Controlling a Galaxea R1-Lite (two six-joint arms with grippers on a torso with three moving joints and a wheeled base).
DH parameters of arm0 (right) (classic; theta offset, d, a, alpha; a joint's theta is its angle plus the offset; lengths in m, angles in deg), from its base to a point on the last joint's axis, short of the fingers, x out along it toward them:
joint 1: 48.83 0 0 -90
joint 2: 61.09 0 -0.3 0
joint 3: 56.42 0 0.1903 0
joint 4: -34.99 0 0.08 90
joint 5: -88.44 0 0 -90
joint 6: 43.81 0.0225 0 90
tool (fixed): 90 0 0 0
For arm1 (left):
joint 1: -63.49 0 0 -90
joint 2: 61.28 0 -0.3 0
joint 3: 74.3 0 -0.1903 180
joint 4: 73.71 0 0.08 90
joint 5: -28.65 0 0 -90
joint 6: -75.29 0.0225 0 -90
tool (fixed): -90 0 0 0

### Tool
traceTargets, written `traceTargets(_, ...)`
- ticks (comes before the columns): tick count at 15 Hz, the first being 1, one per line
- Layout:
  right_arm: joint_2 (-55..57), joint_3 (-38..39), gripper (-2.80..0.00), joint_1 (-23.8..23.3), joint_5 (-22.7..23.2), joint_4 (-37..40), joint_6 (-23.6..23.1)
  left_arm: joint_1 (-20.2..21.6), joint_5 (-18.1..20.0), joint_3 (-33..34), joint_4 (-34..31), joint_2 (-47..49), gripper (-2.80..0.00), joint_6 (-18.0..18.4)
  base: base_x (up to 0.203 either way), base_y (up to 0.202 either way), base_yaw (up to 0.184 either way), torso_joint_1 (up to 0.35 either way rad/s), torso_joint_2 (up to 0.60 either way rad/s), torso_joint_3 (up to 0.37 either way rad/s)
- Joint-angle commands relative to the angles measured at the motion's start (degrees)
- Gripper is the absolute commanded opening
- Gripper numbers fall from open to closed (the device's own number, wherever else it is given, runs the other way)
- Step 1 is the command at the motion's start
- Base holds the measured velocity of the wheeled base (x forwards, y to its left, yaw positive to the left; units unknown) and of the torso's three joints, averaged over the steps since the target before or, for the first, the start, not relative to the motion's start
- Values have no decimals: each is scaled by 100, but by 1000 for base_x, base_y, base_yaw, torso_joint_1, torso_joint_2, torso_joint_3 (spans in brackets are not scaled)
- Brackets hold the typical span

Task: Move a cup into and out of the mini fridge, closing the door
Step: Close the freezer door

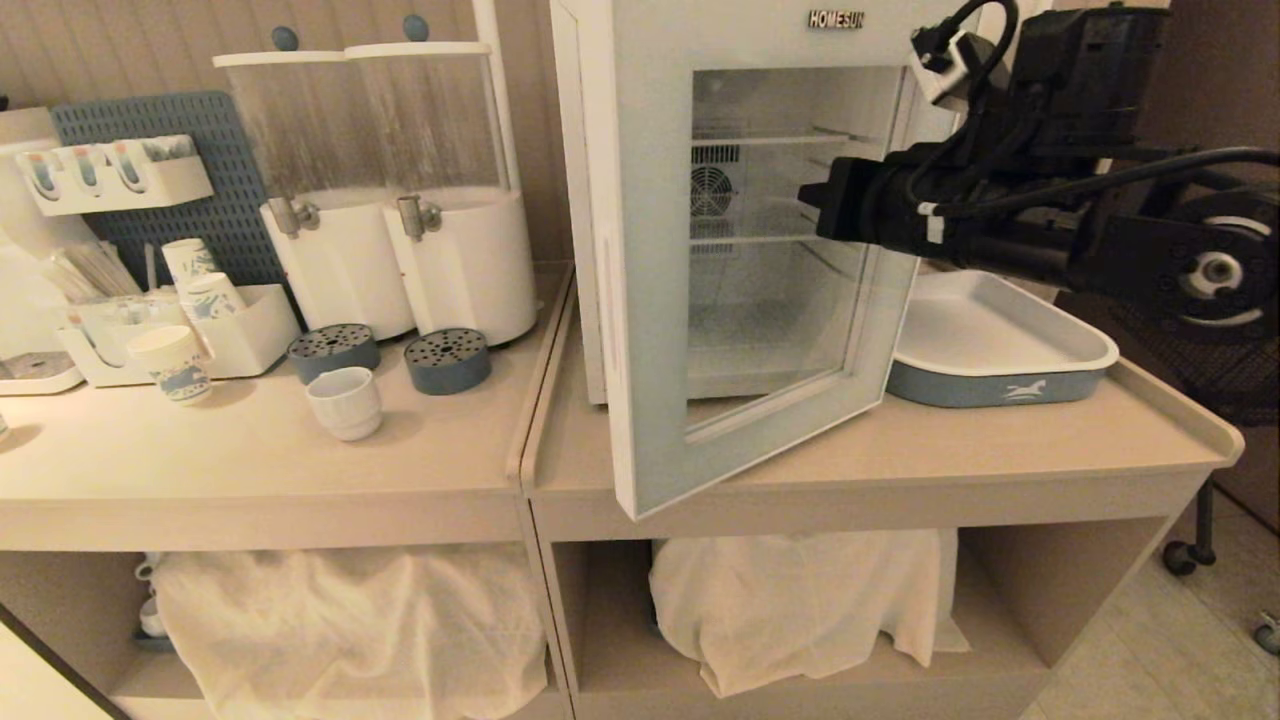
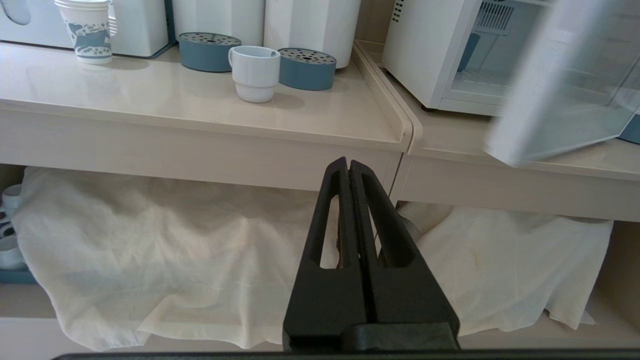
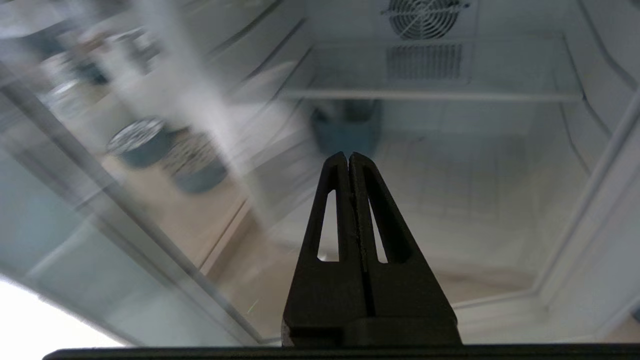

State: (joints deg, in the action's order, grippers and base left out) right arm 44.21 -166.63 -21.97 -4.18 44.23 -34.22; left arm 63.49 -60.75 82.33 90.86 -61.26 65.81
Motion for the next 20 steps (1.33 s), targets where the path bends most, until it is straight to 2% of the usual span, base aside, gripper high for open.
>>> traceTargets(1, 630, -472, -280, 68, -140, 7, 19, 0, 2, 229, 6, -20, -280, -10, 0, 0, 0, 0, 0, 0)
traceTargets(4, 1262, -1210, -280, 77, -508, 30, 95, 0, 2, 229, 6, -20, -280, -18, 0, 0, 0, 0, 0, 0)
traceTargets(9, 1813, -2164, -280, 77, -573, 449, 76, 0, 2, 229, 6, -20, -280, -18, 0, 0, 0, 0, 0, 0)
traceTargets(11, 1874, -2283, -280, 82, -573, 532, 78, 0, 2, 229, 6, -20, -280, -18, 0, 0, 0, 0, 0, 0)
traceTargets(15, 1789, -2274, -280, 82, -594, 692, 111, 0, 2, 229, 6, -20, -280, -18, 0, 0, 0, 0, 0, 0)
traceTargets(20, 696, -1336, -280, 79, -821, 694, 260, 0, 2, 229, 6, -20, -280, -18, 0, 0, 0, 0, 0, 0)
